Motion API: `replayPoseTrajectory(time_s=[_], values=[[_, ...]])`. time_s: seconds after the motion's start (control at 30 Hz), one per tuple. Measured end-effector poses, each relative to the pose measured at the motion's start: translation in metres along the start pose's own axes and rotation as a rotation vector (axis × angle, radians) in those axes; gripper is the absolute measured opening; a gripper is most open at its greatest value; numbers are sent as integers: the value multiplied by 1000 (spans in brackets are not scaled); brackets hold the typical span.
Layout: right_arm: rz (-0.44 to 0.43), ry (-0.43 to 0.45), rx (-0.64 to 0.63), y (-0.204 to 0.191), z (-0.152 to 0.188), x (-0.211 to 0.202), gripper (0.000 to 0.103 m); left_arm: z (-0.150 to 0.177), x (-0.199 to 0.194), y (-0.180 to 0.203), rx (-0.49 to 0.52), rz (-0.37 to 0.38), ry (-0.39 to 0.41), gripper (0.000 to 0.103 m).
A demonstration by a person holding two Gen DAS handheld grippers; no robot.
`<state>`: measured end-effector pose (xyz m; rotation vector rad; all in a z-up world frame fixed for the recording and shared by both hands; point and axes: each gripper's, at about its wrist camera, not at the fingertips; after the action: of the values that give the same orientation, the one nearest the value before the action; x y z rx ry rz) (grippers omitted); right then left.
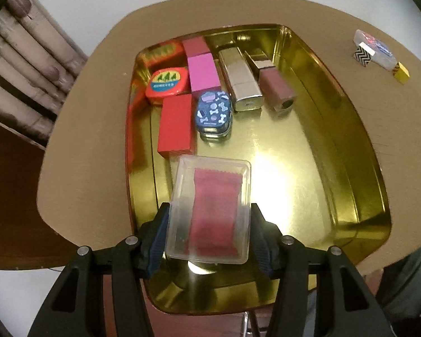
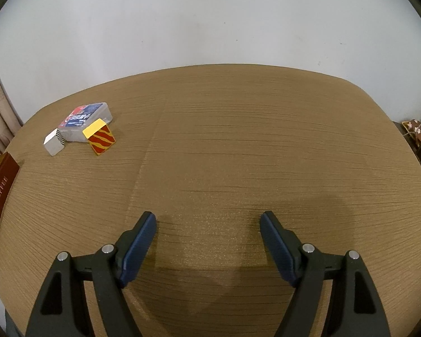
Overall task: Organize rigid objects
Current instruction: 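Lower the clear box into the gold tin and release it, then reach the right gripper to the yellow cube and grasp it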
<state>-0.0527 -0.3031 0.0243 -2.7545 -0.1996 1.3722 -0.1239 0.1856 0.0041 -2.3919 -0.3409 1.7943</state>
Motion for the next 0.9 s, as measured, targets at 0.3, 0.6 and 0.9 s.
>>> replayPoseTrajectory(time_s=[0.3,0.6,0.9], values=[[-11,5,11,3,3,-5,79,6,-25,-1,-134,-57,90,57],[-14,7,15,5,3,-7,79,35,-107,28,-251,81,334,68],[-11,6,13,4,3,-6,79,55,-122,116,-165,289,386,85]])
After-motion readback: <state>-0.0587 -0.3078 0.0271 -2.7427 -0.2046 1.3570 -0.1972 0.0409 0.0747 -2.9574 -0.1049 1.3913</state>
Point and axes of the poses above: each gripper's, at about its wrist camera, not at the fingertips, and x roughly the way its jaws point, y to its right, z to its underside, and after that the axes turned 3 degrees about -z, right-handed
